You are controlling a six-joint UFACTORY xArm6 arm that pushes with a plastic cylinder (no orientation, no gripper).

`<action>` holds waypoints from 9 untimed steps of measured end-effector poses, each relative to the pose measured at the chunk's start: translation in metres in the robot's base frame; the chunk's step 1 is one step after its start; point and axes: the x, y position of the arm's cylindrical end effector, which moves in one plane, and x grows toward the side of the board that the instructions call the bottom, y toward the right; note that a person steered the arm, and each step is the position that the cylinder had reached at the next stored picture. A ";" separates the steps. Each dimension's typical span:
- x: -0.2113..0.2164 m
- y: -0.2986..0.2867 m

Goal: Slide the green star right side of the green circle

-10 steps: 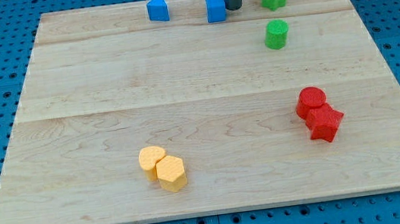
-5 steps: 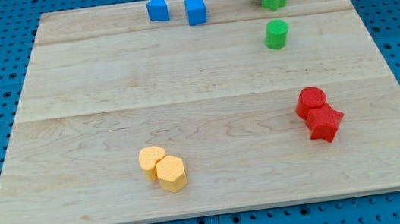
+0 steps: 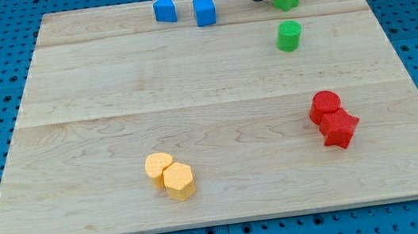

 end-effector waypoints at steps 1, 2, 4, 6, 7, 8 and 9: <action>-0.001 0.000; -0.022 0.016; 0.046 0.031; 0.013 0.038; 0.027 0.062; 0.072 0.051; 0.041 0.058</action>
